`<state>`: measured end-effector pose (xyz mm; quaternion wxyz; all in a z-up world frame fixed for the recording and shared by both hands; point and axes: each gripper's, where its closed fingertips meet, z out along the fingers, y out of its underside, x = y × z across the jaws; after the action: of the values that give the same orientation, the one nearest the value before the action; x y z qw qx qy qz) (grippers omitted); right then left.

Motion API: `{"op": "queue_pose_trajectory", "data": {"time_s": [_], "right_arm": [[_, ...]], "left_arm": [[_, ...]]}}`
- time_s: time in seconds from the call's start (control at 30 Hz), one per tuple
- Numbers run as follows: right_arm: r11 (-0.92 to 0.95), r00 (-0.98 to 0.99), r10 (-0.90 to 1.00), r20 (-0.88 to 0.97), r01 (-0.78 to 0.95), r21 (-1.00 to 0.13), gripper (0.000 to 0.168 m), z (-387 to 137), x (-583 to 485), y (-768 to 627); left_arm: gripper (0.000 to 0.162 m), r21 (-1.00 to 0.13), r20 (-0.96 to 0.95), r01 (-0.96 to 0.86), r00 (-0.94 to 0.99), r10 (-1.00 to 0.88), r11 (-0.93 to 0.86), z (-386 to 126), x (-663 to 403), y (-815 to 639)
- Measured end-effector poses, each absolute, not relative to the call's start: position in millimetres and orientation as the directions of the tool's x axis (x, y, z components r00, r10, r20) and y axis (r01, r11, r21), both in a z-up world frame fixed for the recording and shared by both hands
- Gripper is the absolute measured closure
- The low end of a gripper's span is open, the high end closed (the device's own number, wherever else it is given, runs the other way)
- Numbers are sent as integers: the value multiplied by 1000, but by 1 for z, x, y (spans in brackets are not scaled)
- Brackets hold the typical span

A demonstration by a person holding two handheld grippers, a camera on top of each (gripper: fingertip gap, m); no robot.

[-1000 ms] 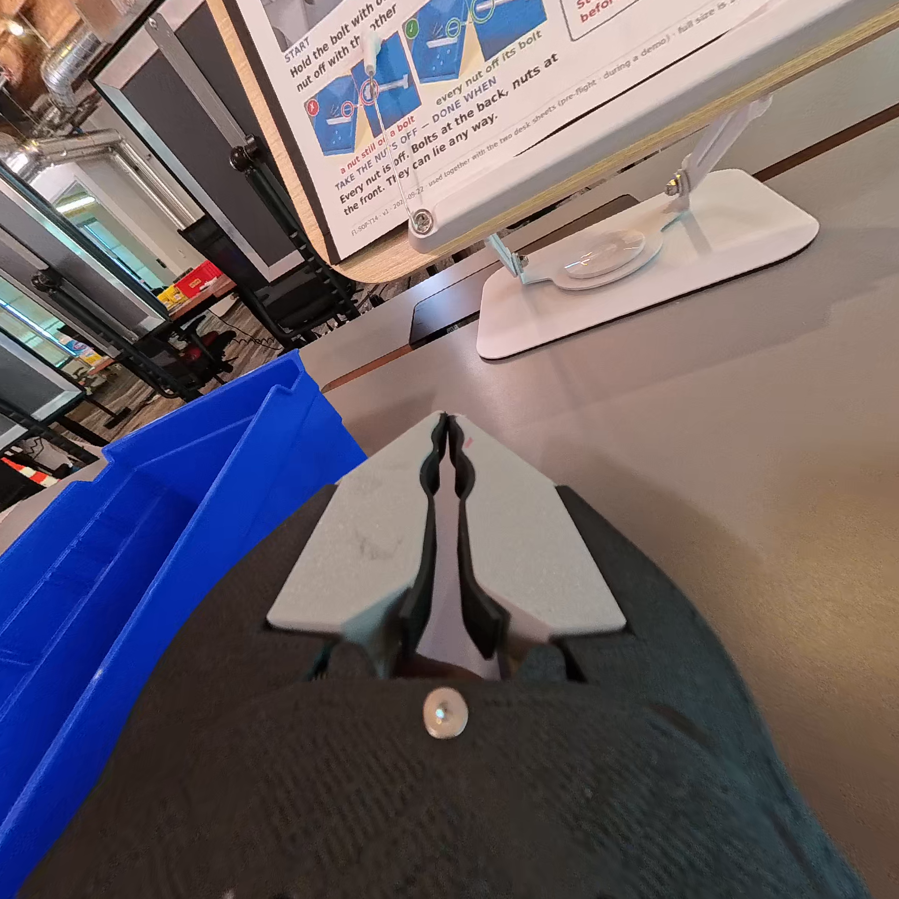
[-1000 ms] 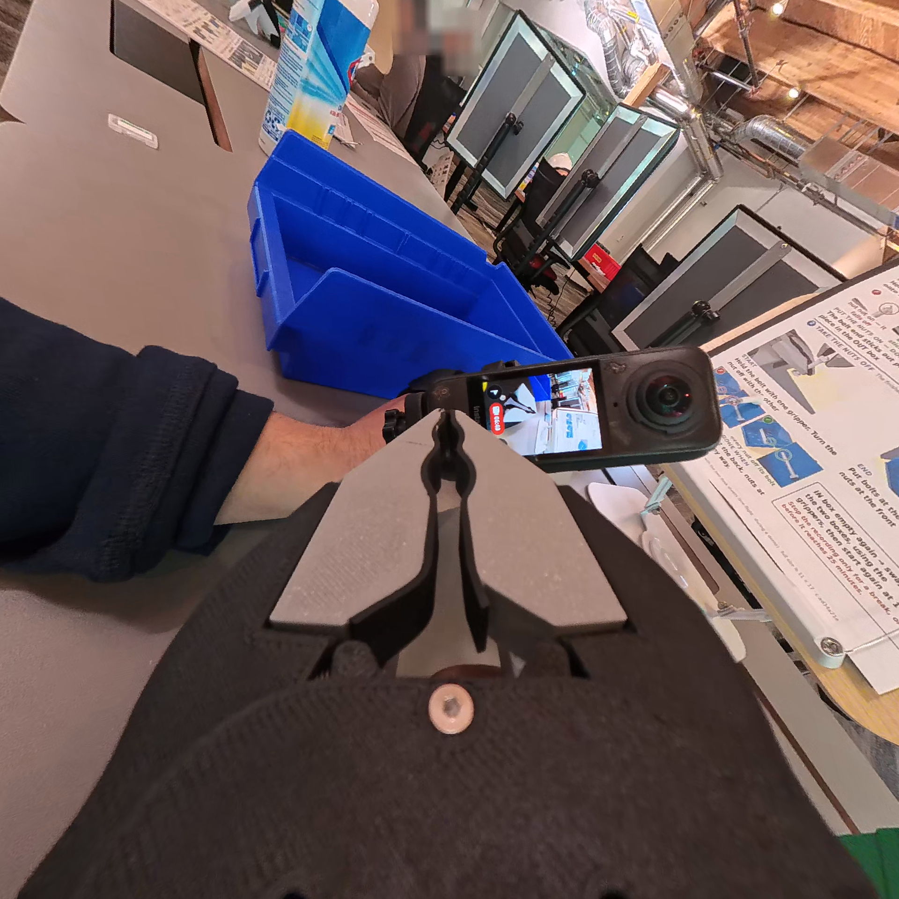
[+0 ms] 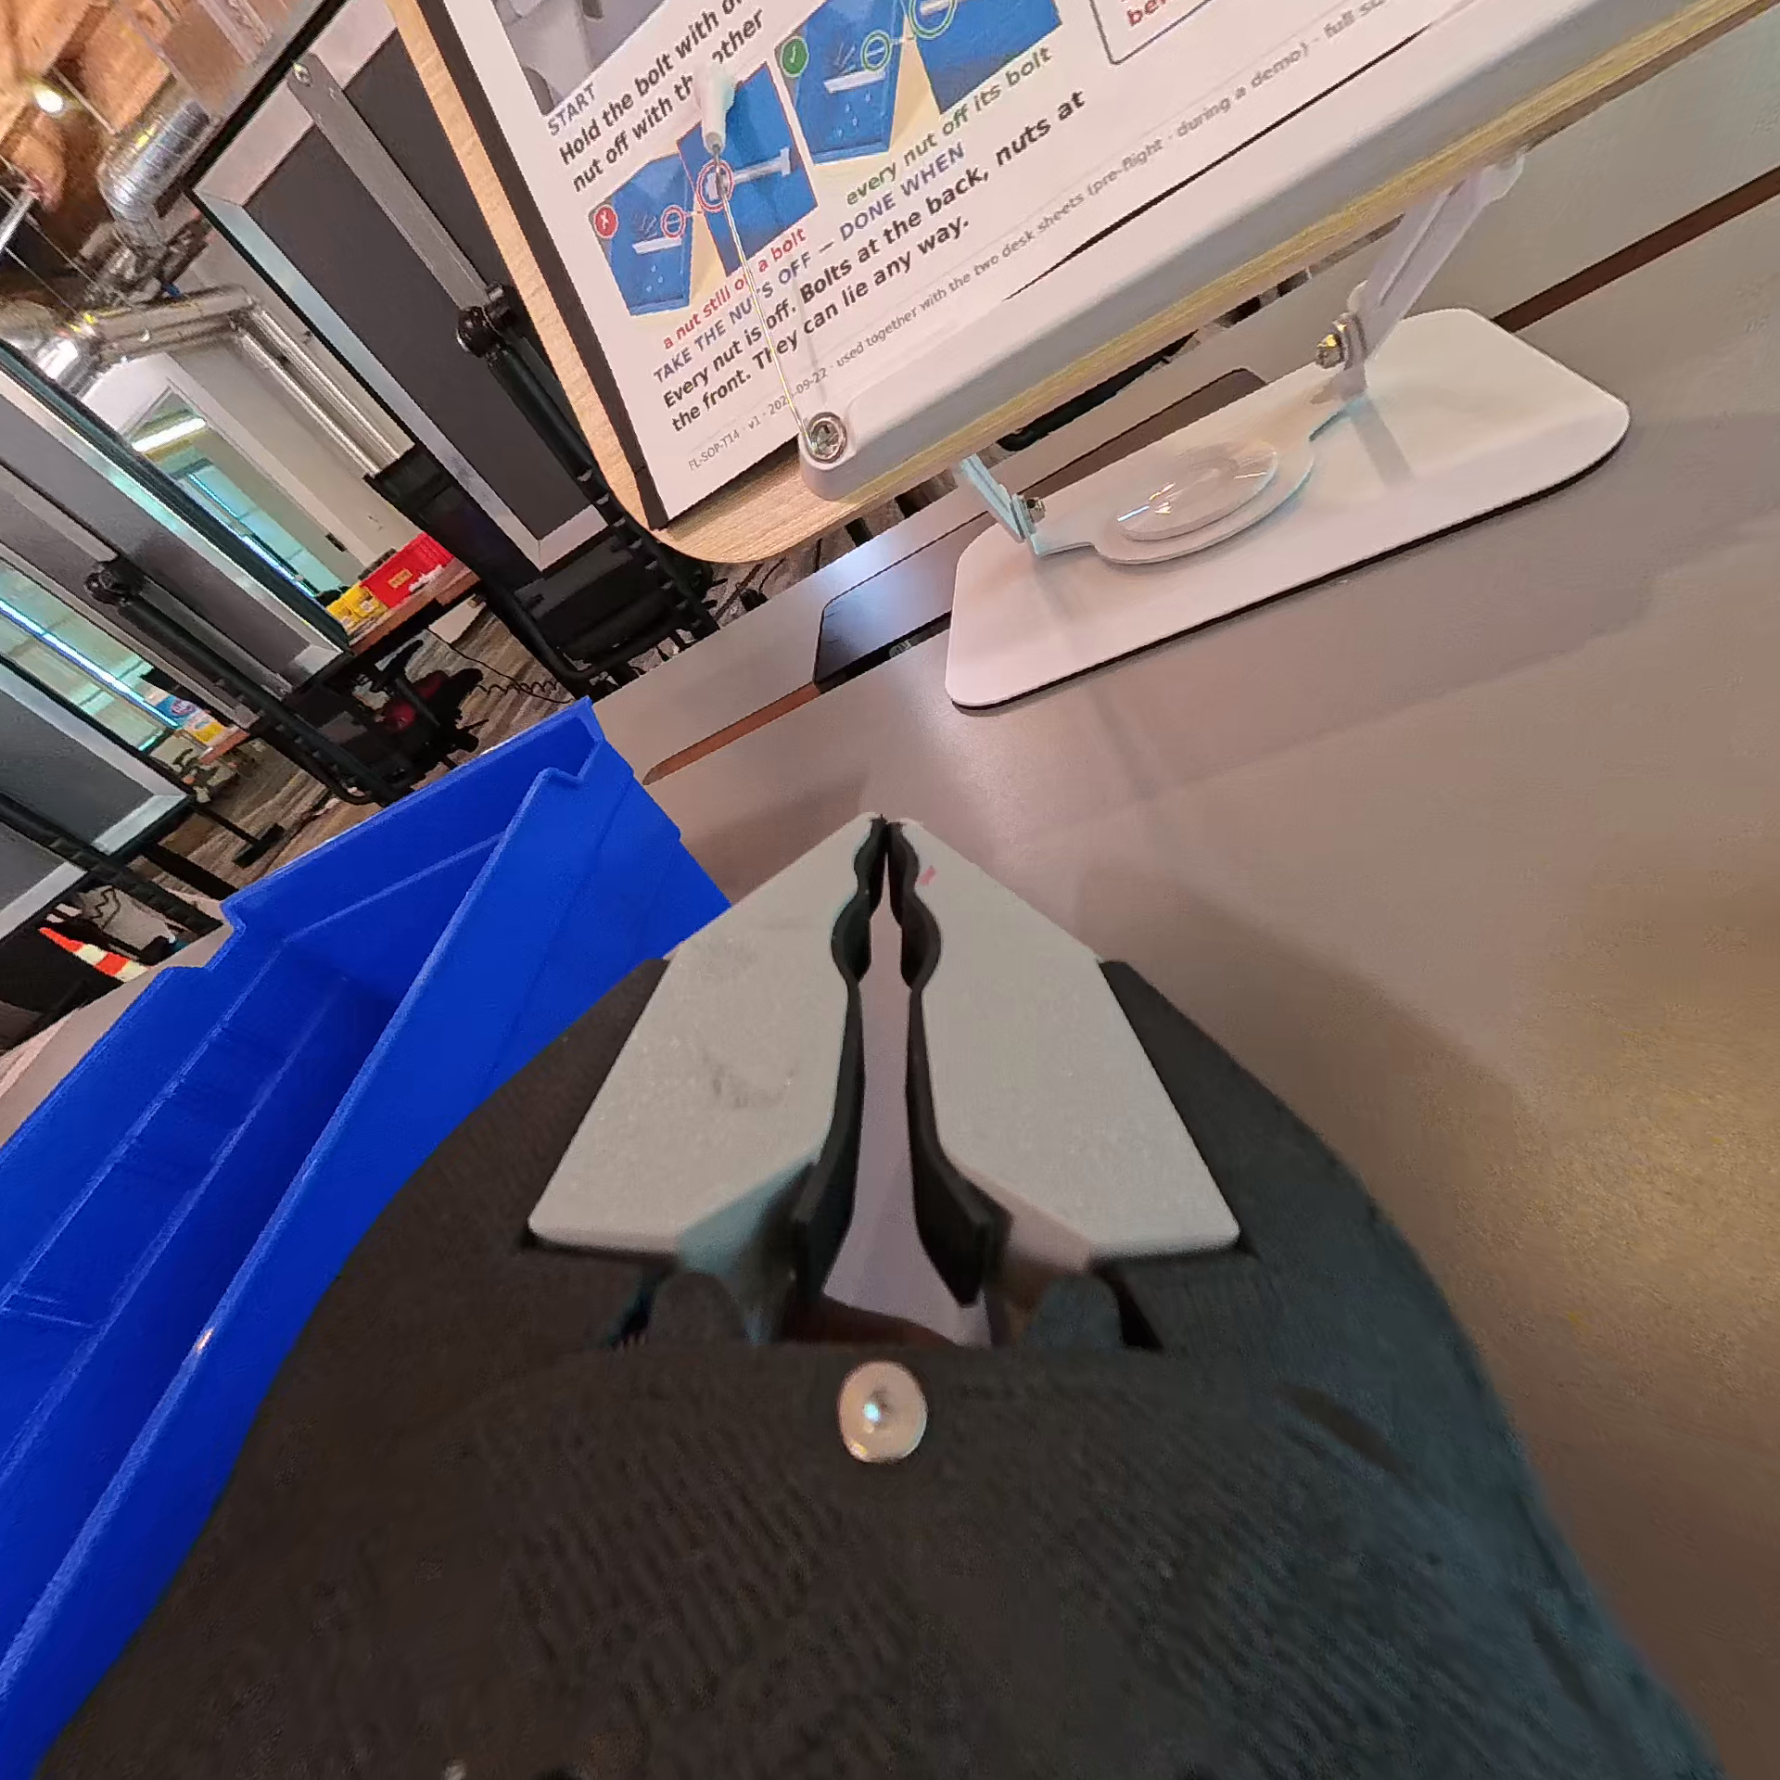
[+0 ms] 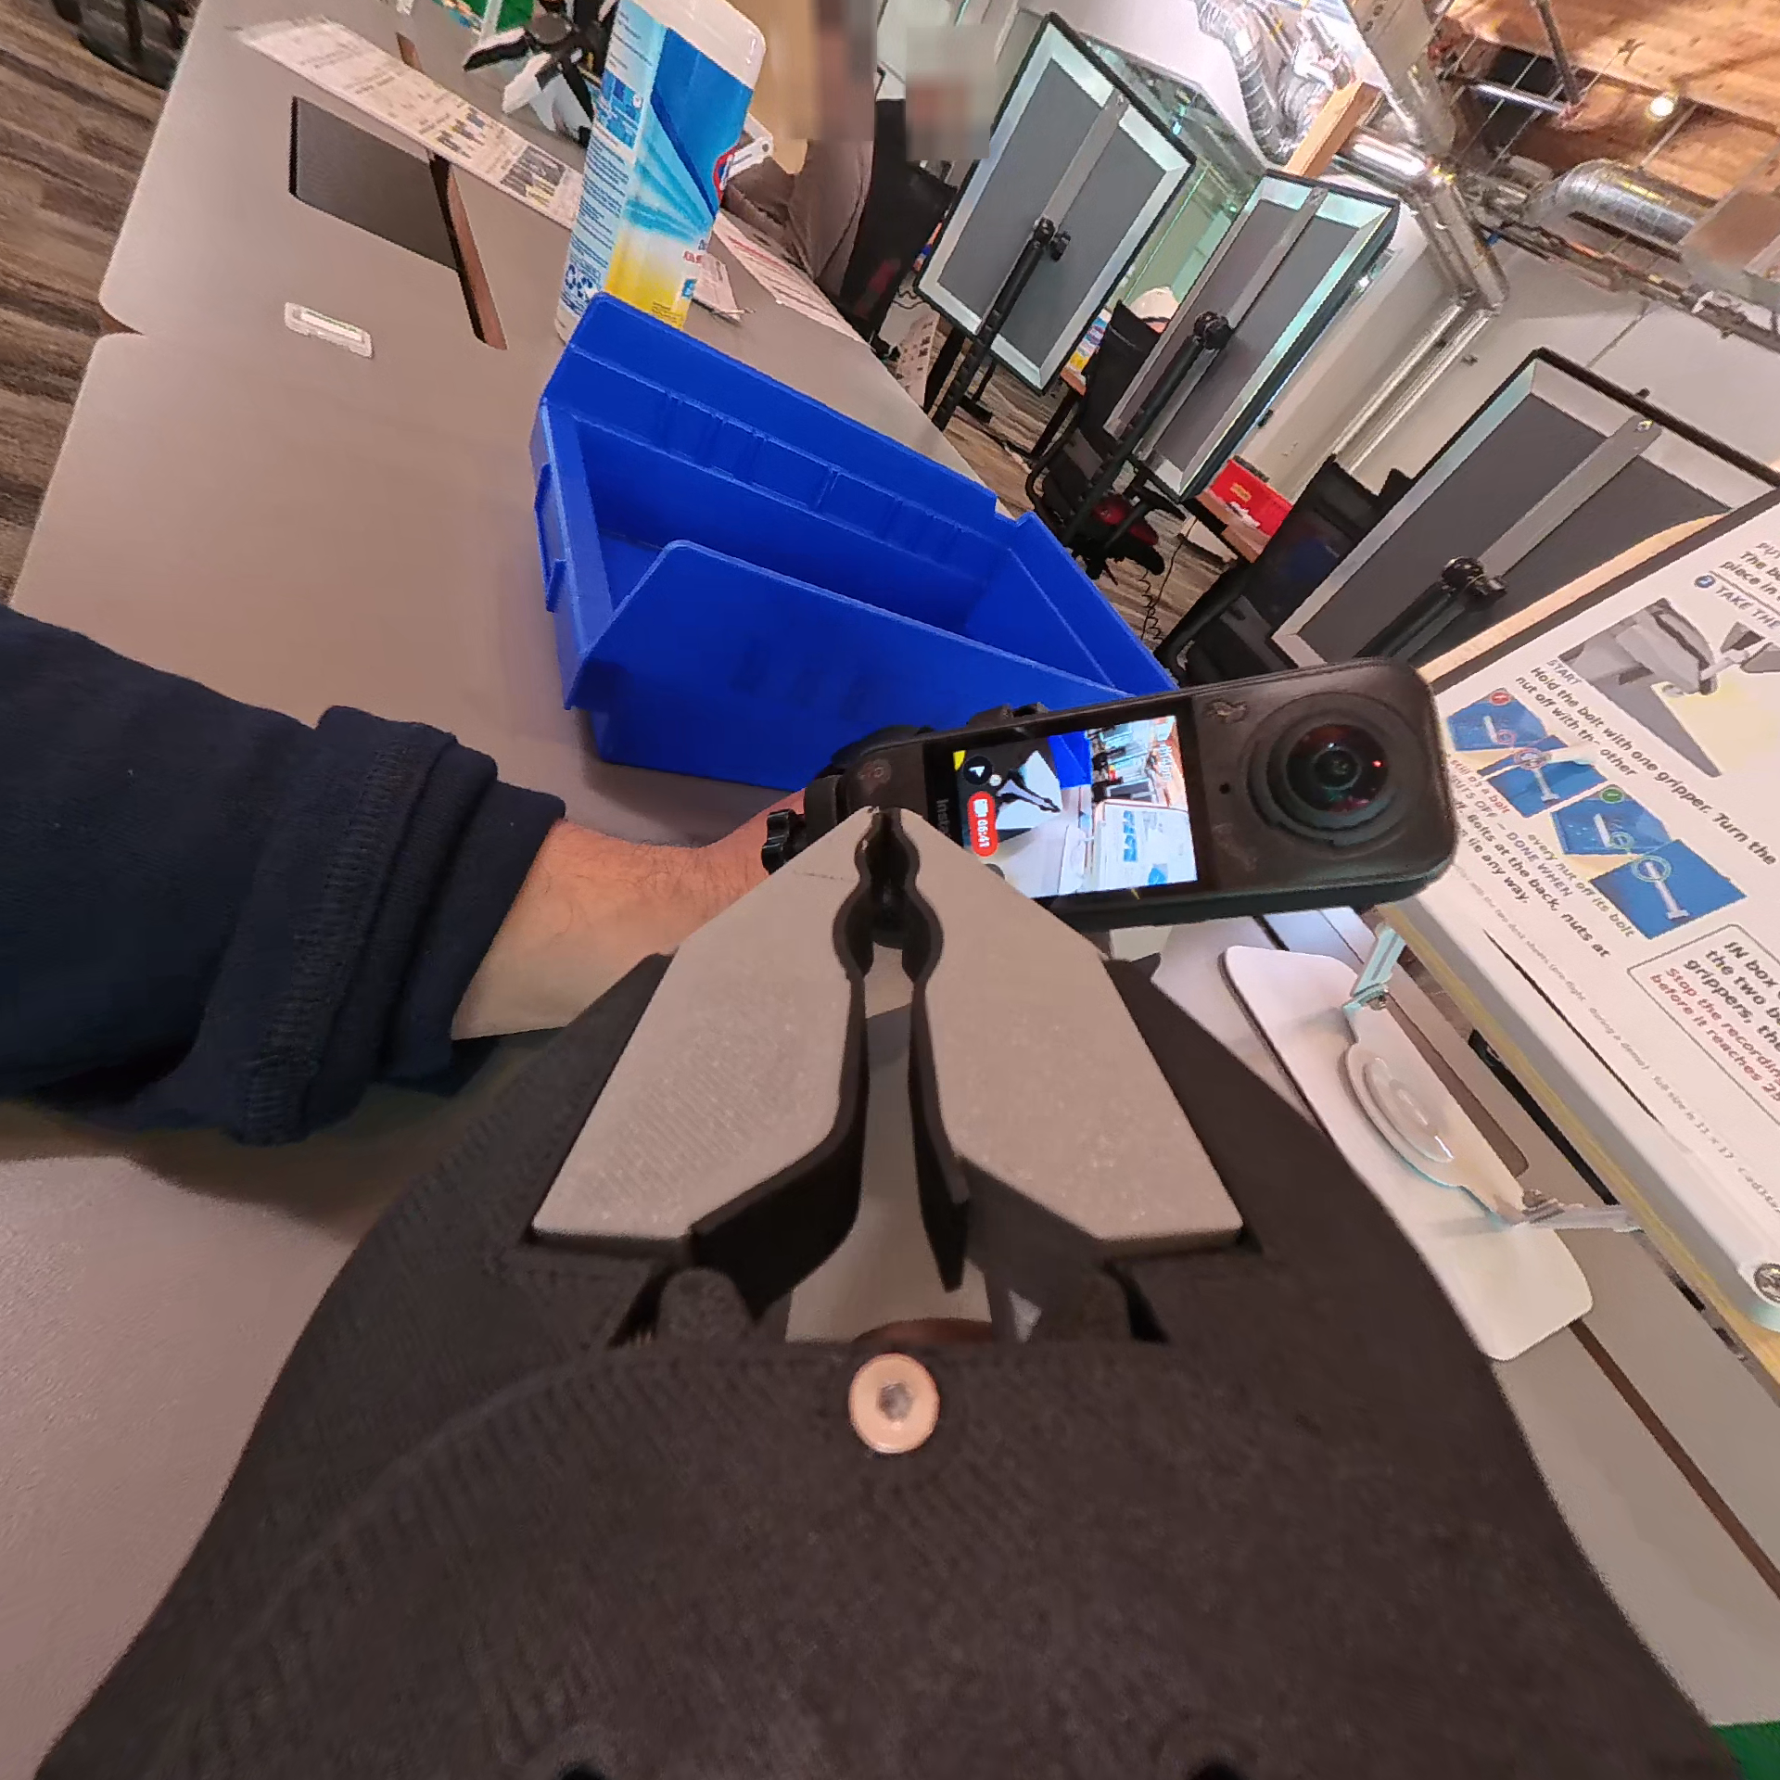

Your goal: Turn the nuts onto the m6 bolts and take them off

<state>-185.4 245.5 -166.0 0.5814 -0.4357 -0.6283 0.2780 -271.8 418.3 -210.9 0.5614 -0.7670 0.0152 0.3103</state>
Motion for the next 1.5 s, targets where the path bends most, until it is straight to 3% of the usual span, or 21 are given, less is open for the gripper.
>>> {"op": "queue_pose_trajectory", "data": {"time_s": [0.47, 0.7, 0.73, 0.87, 1.0, 1.37, 1.5], "right_arm": [[548, 72, 818, 570, 203, -812, 168, -163, -185, 241], [565, 199, 809, 553, -3, -825, 168, -120, -165, 238], [547, 233, 818, 526, -33, -836, 168, -112, -160, 243], [460, 349, 842, 412, -63, -886, 168, -101, -143, 273], [409, 423, 836, 350, -53, -911, 168, -100, -133, 295], [351, 458, 831, 316, 9, -937, 168, -112, -134, 314], [342, 441, 838, 321, 35, -939, 168, -118, -138, 314]], "left_arm": [[162, -866, -465, -353, 829, 311, -356, -210, -267, 418], [161, -919, -359, -281, 885, 295, -275, -198, -260, 410], [152, -925, -353, -284, 886, 301, -251, -192, -259, 407], [150, -948, -317, -279, 885, 341, -155, -169, -258, 396], [132, -960, -280, -265, 895, 347, -92, -152, -255, 385], [110, -967, -183, -239, 888, 422, 84, -107, -272, 344], [109, -959, -178, -255, 885, 431, 128, -88, -277, 328]]}}
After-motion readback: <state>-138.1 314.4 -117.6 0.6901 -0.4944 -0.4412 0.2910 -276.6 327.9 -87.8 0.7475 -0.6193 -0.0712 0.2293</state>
